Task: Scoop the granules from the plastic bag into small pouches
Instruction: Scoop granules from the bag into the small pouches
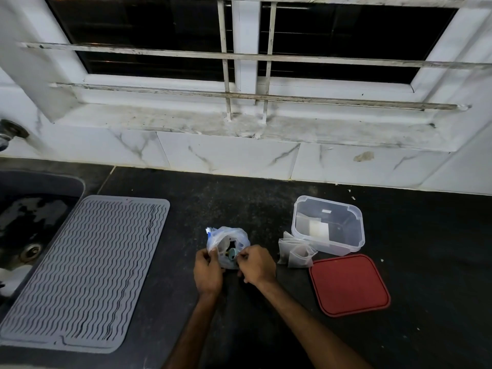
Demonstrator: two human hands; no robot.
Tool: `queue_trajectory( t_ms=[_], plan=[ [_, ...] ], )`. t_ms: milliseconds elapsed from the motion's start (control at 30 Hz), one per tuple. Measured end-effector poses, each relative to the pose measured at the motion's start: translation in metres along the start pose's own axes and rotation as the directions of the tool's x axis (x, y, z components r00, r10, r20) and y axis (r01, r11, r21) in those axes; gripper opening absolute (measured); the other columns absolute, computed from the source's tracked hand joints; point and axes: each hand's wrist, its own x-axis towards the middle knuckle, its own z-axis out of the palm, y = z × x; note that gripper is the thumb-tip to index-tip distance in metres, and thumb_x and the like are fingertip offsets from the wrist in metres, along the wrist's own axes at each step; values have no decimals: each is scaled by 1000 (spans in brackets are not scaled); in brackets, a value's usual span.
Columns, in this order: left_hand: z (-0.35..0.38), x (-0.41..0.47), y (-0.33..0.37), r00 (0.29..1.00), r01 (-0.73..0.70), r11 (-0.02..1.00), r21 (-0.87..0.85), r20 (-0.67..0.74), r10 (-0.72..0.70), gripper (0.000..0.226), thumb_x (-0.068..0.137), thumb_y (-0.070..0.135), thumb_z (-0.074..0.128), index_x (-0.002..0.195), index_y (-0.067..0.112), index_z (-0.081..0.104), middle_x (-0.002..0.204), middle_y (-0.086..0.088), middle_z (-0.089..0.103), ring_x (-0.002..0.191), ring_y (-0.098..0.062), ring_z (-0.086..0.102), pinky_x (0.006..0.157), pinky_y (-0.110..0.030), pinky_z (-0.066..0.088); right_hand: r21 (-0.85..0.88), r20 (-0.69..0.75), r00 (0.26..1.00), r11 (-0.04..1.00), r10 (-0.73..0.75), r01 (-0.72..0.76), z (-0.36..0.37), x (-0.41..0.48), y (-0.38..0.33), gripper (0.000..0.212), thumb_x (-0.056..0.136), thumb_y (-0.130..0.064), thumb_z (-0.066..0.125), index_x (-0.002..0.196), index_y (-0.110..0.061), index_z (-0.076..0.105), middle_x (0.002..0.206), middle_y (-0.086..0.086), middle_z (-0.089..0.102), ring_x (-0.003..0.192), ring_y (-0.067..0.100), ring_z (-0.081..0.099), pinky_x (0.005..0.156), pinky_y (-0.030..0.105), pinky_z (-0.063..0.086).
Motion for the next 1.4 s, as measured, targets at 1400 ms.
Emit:
queue_trajectory(
  t_ms=[1400],
  plan=[
    [1,14,1,969,248,895,-370,80,-236,37,101,30,43,117,-1,56,109,-23,66,100,-35,67,88,-55,55,521,174,980,835,101,-179,-23,-19,4,15,92,-23,63,96,-12,73,64,5,71,42,10,53,43,19,42]
  ],
)
